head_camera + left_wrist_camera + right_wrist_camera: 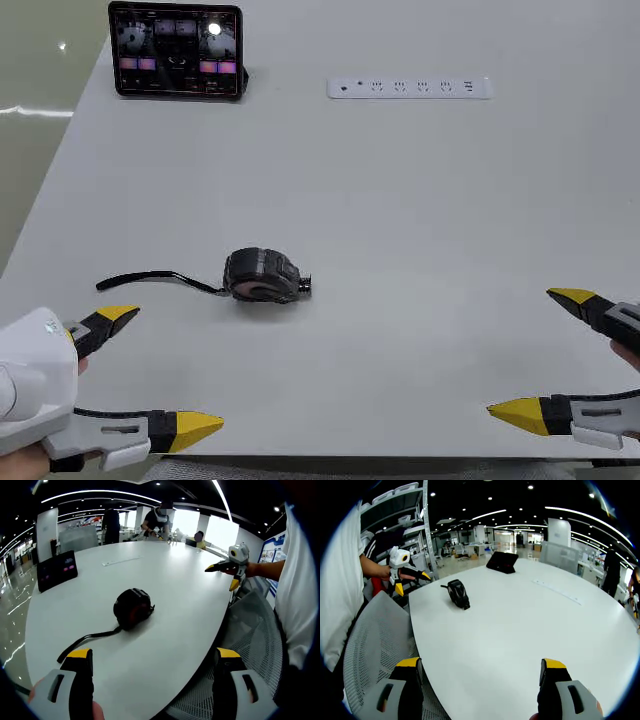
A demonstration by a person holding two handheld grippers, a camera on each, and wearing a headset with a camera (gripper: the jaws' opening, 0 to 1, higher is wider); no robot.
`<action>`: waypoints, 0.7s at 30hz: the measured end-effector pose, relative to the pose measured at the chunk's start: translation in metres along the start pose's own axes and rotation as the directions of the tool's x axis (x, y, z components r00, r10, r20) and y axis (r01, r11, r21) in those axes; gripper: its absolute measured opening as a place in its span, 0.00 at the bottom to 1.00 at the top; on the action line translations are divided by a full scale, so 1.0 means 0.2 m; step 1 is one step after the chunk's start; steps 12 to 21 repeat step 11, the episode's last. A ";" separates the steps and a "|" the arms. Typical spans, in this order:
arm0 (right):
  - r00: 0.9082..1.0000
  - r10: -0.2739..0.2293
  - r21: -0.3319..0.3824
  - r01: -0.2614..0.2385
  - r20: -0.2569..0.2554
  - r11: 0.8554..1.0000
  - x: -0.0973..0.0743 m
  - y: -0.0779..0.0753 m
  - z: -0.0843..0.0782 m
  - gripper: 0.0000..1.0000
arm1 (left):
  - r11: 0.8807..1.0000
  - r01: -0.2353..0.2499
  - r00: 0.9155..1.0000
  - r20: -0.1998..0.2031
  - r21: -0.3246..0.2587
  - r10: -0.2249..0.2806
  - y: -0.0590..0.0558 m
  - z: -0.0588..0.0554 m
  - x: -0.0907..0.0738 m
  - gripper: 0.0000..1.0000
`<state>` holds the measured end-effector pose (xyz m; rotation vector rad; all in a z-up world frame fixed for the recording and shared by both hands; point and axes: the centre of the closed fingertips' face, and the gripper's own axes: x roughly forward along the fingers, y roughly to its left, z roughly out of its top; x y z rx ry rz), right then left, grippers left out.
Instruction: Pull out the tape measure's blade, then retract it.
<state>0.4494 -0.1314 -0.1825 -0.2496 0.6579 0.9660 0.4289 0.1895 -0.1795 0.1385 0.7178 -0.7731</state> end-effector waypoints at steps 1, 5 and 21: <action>1.000 0.001 0.000 -0.001 -0.001 1.000 0.00 0.00 0.00 0.97 | 1.000 -0.019 1.000 0.004 0.014 0.019 0.02 0.00 0.00 0.99; 1.000 0.002 0.000 -0.002 -0.003 1.000 0.00 0.00 0.00 0.97 | 1.000 -0.014 1.000 0.002 0.013 0.014 0.01 0.00 0.00 0.99; 1.000 0.004 0.000 -0.004 -0.004 1.000 0.01 0.00 0.00 0.97 | 1.000 -0.011 1.000 0.003 0.008 0.011 0.02 0.01 0.00 0.99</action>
